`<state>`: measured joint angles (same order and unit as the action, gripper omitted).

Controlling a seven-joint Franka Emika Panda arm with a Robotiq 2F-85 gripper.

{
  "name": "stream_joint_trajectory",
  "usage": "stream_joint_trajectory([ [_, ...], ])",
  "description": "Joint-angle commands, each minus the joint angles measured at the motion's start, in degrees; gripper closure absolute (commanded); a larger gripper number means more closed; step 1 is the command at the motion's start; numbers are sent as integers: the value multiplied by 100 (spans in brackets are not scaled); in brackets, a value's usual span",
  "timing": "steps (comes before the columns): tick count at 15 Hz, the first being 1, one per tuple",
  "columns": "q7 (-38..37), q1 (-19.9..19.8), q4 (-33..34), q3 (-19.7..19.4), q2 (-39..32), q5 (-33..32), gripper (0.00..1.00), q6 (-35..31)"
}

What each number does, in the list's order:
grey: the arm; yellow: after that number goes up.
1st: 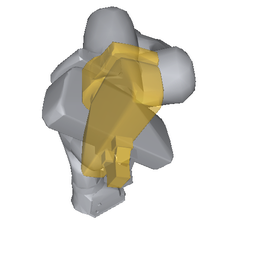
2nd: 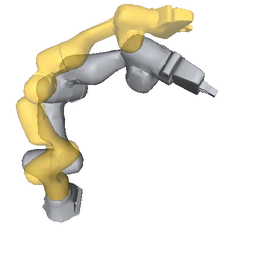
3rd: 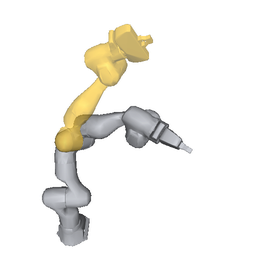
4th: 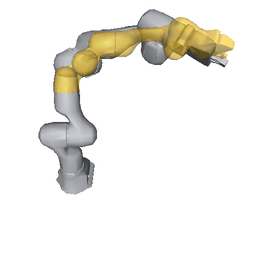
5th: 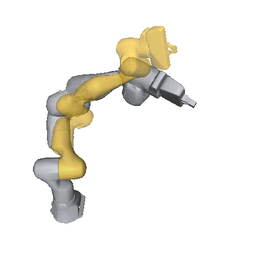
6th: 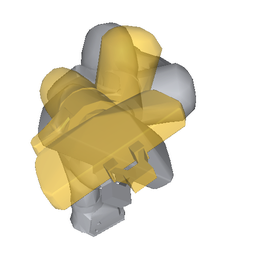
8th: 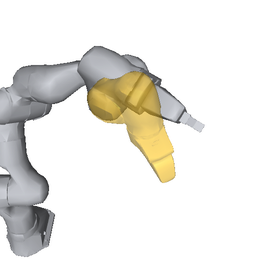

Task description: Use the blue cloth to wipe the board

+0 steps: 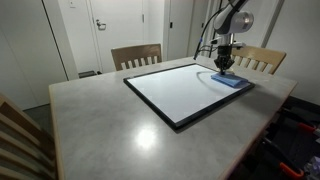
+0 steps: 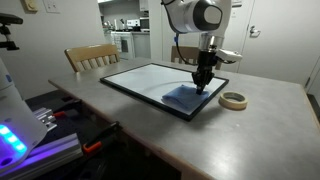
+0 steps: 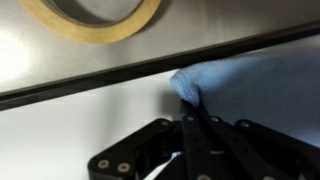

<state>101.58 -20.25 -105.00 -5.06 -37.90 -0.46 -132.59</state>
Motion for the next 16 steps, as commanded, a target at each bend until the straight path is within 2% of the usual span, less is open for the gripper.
stream_joint_trajectory([
  [1, 47, -64, 176, 113, -174, -26, 99, -231],
  [9, 182, -133, 740, 213, -504, -7, 99, -183],
  [16, 384, -183, 1562, 272, -957, -29, 99, 28],
])
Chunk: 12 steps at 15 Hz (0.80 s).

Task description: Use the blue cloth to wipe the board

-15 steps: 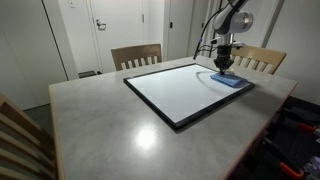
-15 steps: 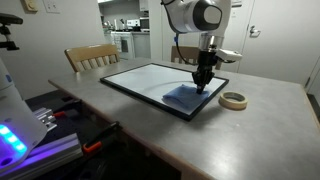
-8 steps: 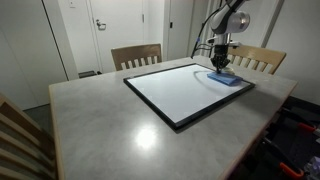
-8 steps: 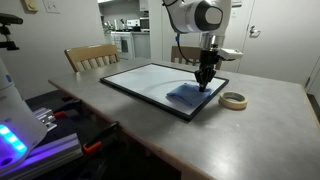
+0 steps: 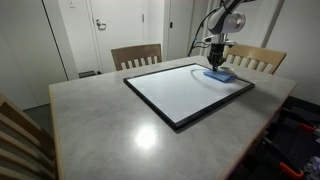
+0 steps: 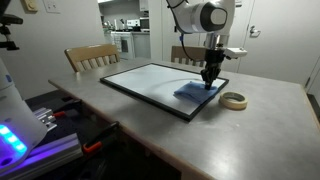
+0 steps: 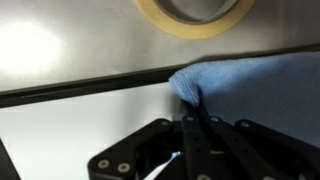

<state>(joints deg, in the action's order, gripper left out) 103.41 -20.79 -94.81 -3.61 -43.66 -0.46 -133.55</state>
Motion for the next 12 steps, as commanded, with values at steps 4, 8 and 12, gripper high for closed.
stream_joint_trajectory([
  [4, 362, -122, 1127, 169, -690, -36, 99, 372],
  [8, 526, -104, 1781, 219, -1042, -33, 99, 622],
  [12, 501, -92, 2379, 278, -1358, 35, 99, 688],
])
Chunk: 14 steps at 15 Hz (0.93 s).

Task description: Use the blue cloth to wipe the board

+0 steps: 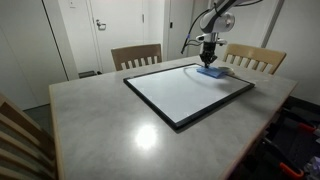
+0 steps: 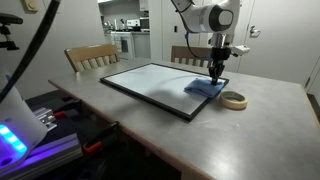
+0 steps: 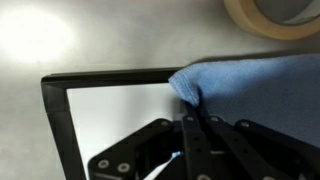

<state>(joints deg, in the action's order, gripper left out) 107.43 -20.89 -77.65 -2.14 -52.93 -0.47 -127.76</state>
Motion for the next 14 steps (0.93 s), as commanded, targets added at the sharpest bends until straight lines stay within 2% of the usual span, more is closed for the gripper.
stream_joint_trajectory([
  [1, 101, -87, 786, 154, -507, 47, 99, 89],
  [14, 100, -79, 2172, 409, -1320, 147, 99, 58],
])
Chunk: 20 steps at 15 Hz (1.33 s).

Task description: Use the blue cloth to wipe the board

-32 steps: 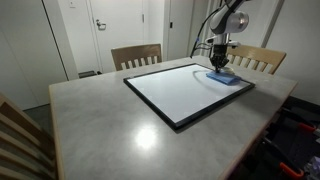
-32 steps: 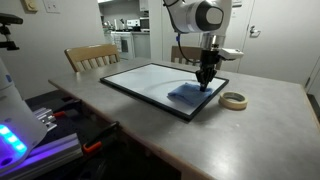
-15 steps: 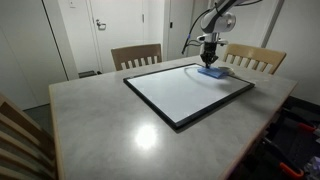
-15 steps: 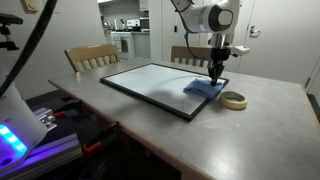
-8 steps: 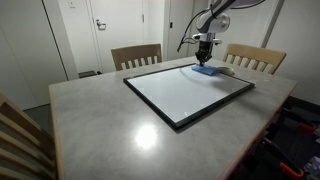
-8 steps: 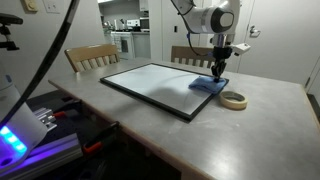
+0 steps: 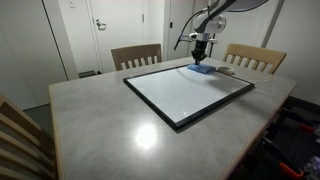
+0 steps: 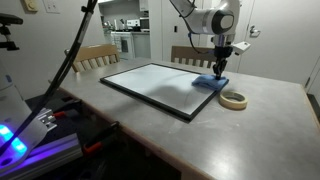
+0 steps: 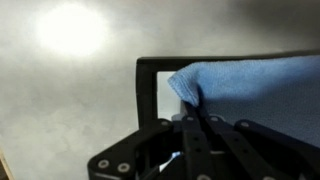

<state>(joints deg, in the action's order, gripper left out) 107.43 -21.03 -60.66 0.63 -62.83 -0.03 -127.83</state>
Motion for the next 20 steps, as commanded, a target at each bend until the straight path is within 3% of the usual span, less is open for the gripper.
stream_joint_trajectory([
  [1, 89, -50, 530, 150, -355, 105, 99, 104],
  [20, -436, 377, 378, 330, -248, 89, 99, 348],
])
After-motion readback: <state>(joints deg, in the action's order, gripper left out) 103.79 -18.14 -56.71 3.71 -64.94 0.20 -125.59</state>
